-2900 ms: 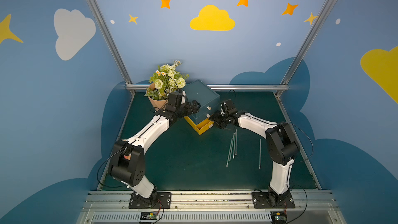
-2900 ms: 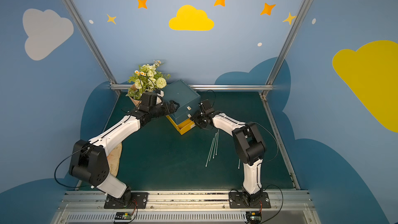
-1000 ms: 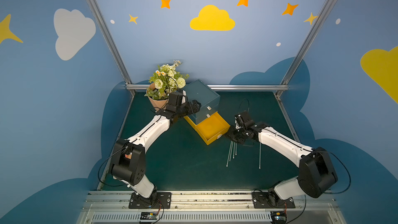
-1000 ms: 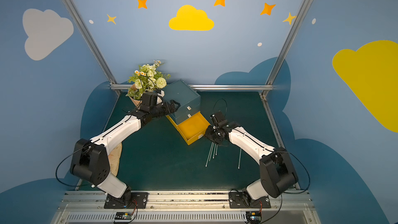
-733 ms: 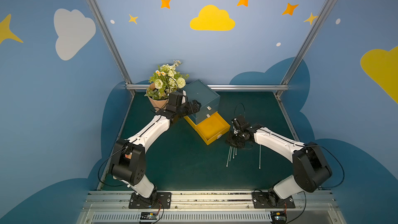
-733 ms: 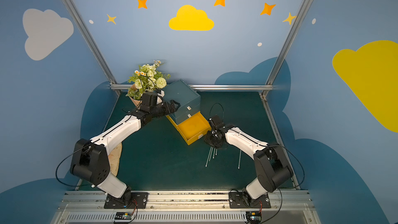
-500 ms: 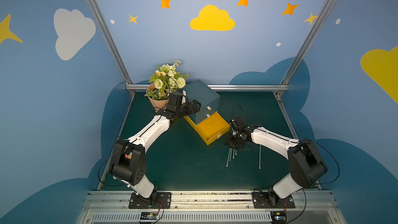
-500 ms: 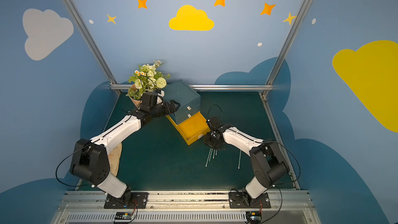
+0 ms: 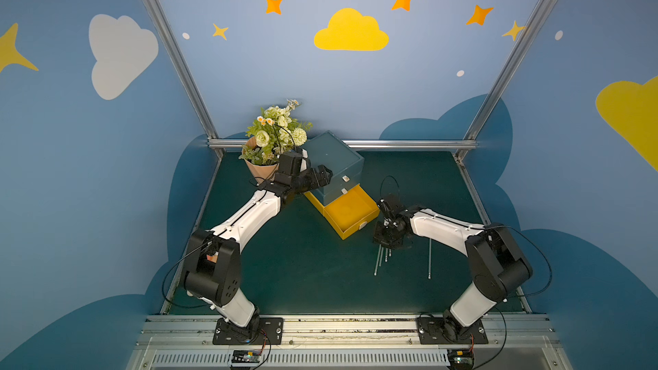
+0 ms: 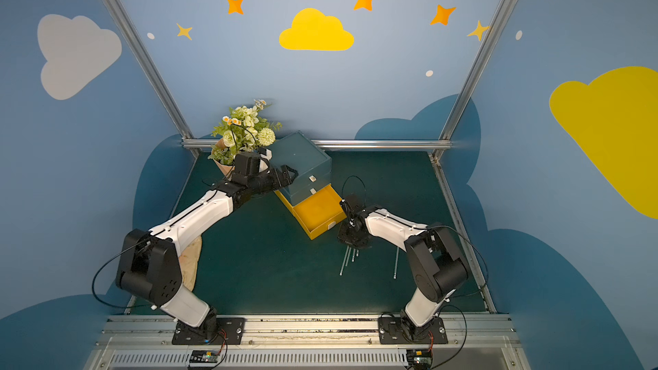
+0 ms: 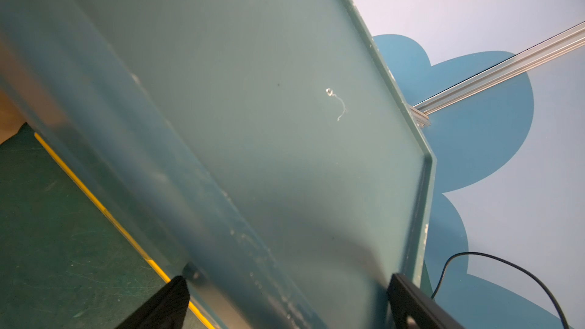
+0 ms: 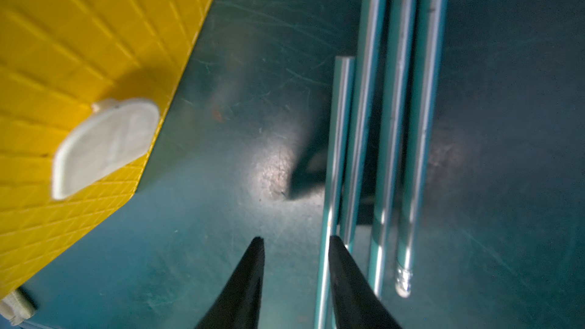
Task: Please place the pencils in the drawer according to their color
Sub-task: Pick up the pencil from the center of the board.
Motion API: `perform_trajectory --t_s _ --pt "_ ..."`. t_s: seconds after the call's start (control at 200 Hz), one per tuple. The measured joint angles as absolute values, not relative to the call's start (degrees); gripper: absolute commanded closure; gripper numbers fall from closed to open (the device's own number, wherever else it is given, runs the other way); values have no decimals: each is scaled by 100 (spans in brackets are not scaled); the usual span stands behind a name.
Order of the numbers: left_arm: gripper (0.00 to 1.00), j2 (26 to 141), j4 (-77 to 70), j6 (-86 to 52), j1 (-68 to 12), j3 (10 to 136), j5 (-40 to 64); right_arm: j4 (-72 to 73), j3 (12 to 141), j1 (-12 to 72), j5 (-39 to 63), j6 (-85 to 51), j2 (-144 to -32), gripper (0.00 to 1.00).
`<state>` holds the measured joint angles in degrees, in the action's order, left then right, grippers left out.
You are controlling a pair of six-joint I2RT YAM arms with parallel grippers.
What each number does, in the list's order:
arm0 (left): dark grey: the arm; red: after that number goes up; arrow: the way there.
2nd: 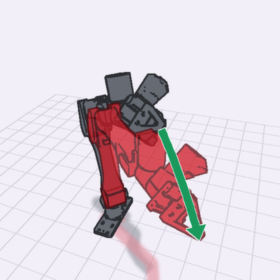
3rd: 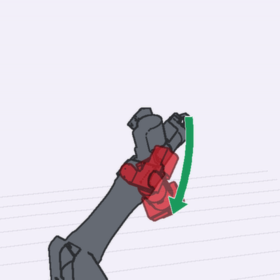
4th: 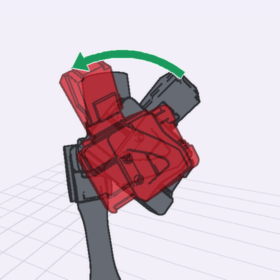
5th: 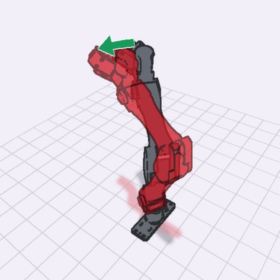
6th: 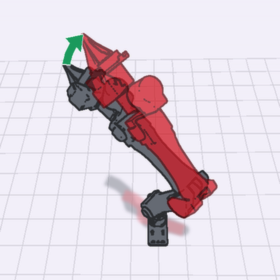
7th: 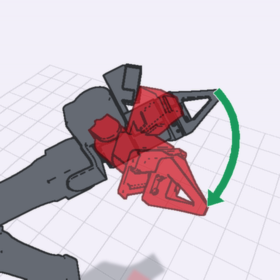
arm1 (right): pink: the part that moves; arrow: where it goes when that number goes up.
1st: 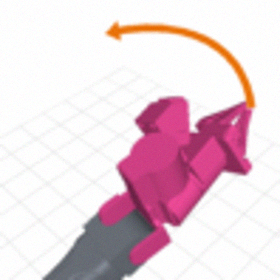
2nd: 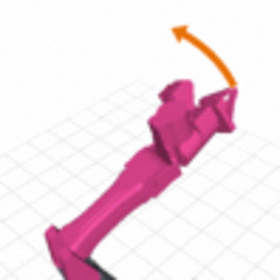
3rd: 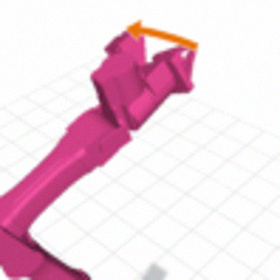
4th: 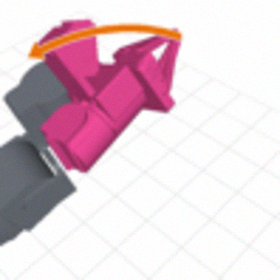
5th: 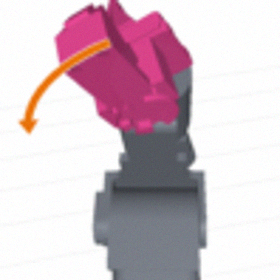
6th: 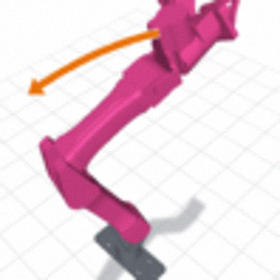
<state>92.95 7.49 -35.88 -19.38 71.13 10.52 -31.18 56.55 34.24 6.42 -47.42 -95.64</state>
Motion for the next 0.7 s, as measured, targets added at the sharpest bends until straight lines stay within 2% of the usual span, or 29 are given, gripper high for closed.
perform_trajectory --t_s 0.29,0.405,0.471,0.701 --pt "0 9297 746 -3588 -1938 7113 1052 -3181 5719 3424 639 -4652 -9850 64" --pt "0 9297 746 -3588 -1938 7113 1052 -3280 5839 3424 617 -4611 -9944 67" --pt "0 9297 746 -3588 -1938 7113 1052 -3367 5902 3424 604 -4600 -9996 72" --pt "0 9297 746 -3588 -1938 7113 1052 -3645 6077 3424 502 -4598 -10151 99"
